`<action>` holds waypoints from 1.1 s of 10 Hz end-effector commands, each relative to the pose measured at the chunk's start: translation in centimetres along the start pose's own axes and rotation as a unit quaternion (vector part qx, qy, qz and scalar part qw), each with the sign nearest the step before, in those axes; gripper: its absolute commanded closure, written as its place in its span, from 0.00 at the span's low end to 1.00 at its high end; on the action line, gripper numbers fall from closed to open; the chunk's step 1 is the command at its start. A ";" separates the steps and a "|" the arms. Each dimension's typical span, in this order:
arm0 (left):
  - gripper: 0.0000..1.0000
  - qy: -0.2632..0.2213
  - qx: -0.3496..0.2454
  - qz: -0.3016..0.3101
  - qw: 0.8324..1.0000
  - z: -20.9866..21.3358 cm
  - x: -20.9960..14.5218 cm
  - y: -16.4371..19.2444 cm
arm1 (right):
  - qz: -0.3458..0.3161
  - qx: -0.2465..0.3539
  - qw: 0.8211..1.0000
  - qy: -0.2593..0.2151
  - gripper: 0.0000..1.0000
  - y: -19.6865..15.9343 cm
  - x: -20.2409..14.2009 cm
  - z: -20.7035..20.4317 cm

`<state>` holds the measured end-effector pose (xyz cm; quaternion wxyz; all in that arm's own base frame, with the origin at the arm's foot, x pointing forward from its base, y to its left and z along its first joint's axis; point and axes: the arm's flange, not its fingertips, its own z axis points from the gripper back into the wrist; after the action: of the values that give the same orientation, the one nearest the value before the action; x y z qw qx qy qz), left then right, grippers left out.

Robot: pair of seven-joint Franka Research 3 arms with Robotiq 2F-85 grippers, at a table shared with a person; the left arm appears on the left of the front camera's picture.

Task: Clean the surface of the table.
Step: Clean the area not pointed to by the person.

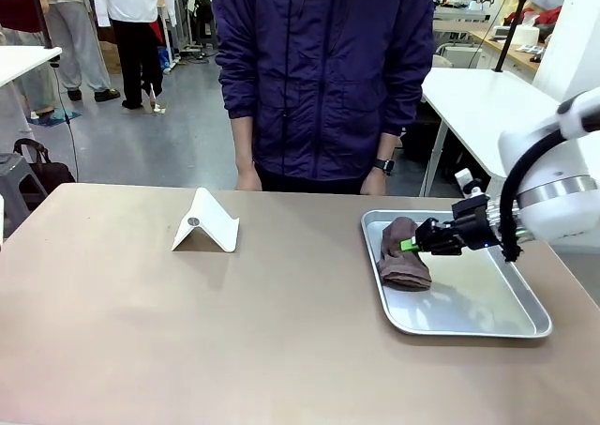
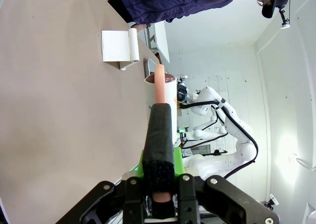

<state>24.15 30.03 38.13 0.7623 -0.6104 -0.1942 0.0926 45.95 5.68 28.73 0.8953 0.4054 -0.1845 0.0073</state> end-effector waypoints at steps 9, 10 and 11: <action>0.78 0.004 -0.001 -0.001 1.000 0.0 -0.3 -0.3 | -0.167 0.303 0.936 0.065 0.90 -7.9 -4.3 19.0; 0.78 0.004 -0.001 -0.001 1.000 0.0 -0.3 -0.3 | -0.173 0.309 0.934 0.047 0.90 -8.7 -4.8 19.7; 0.78 0.004 -0.001 -0.001 1.000 0.0 -0.3 -0.3 | -0.171 0.318 0.932 0.037 0.90 -9.4 -5.3 20.4</action>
<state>24.13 30.02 38.17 0.7624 -0.6102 -0.1946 0.0924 35.79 -13.93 32.28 0.7219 0.6852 -0.0622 -0.0740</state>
